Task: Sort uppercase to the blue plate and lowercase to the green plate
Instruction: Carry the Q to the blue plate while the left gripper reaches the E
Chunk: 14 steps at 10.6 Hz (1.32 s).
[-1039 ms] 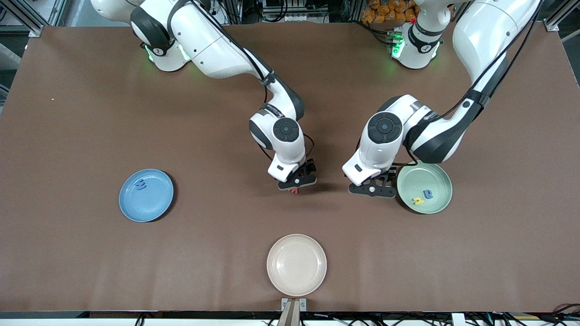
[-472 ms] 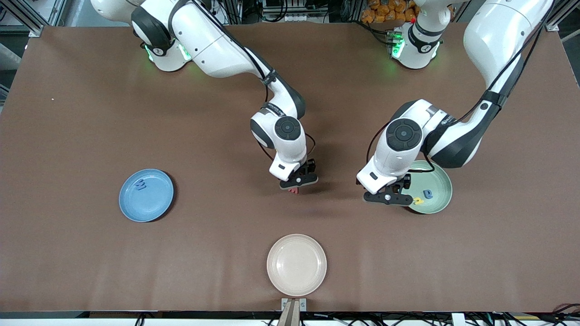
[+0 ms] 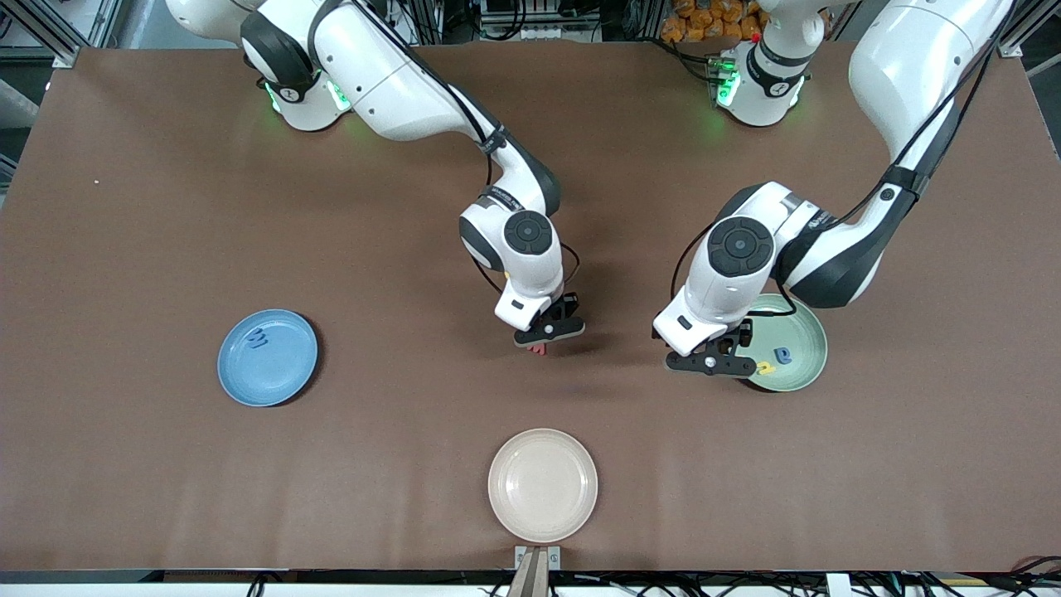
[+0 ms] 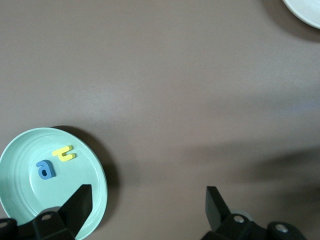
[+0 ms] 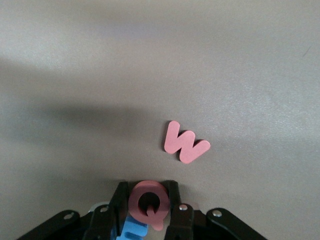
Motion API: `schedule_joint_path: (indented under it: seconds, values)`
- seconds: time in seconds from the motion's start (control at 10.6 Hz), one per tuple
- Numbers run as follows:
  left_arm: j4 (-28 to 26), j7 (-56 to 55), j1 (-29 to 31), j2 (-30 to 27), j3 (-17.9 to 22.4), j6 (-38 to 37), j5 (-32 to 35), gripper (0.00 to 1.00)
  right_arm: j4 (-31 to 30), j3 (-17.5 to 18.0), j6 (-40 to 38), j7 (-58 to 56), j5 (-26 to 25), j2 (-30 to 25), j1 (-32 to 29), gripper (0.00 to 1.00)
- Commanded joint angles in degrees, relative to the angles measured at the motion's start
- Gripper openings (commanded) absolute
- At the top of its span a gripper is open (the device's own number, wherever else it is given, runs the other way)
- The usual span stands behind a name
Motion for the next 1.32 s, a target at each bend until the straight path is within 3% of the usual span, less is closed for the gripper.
schedule_joint_path:
  seconds: [0.0,0.28,0.57,0.94,1.23]
  values:
    - [0.78,0.94,-0.48,-0.23,0.25,-0.96,-0.83,1.00,0.95,-0.18,-0.35,0.64,-0.71,-0.47,-0.54,0.00]
    - [1.65,0.94,-0.74,-0.23,0.16,-0.96,-1.35,1.00,1.03,-3.06,-6.75,-0.93,-0.80,-3.73,-3.18,0.00]
    - [1.40,1.03,-2.75,0.21,0.07,-0.96,-3.29,1.00,1.03,-4.57,-12.73,-11.54,-0.62,-7.24,-7.57,0.00]
    - [1.14,-0.11,-8.20,3.20,0.33,2.11,-3.29,1.00,0.60,-12.46,-21.43,-28.67,0.07,-12.34,-9.42,0.00]
    - [0.96,-0.20,-13.11,6.53,1.47,6.76,-2.41,1.00,0.07,-12.48,-24.52,-37.30,0.69,-13.49,-15.91,0.00]
